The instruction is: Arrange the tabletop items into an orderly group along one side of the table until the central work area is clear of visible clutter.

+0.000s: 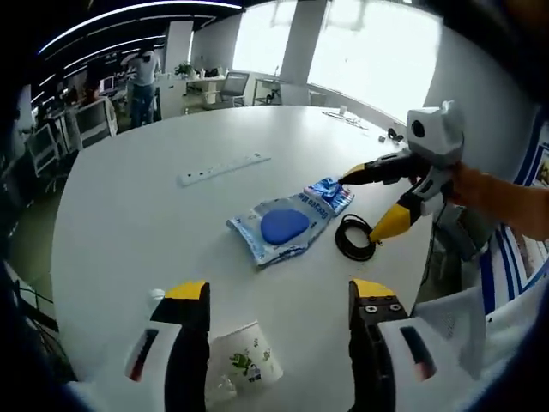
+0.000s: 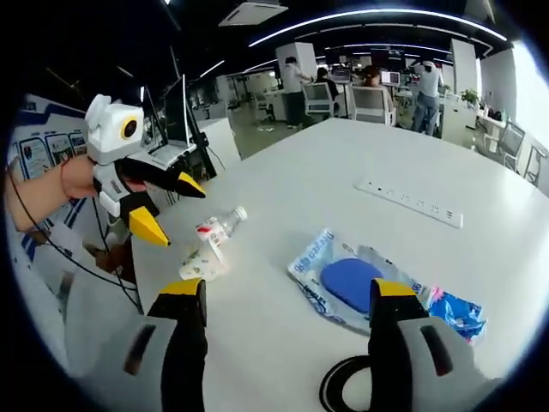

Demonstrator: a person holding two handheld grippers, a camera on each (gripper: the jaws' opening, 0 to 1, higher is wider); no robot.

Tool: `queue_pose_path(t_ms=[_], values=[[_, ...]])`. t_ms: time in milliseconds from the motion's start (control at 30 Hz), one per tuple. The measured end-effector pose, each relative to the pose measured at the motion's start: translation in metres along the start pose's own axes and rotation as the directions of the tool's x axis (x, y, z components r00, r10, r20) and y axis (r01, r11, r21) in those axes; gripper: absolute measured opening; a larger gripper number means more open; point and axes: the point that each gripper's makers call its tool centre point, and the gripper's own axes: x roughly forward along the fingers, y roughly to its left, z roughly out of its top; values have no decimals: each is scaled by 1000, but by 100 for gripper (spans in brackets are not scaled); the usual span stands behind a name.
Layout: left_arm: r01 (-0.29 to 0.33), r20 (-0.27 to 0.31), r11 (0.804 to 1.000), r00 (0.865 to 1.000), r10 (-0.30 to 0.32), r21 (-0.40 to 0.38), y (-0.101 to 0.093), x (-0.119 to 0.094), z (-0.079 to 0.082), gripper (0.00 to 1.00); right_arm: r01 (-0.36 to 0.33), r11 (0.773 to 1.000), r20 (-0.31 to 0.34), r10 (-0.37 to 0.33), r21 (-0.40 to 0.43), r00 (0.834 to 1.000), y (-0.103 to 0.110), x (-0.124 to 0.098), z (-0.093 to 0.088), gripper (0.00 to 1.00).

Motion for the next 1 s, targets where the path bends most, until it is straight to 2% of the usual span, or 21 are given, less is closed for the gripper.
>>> queue_pose_path(t_ms=[667,1000], values=[[-62,47,993,997,67,-104,44,-53,-33,67,-88,995,-27,86,-49,996,43,49,25,76],[-81,65,985,994,92,-155,60,-69,-48,68,-151,987,-49,148,-52,988,65,83,38,76]])
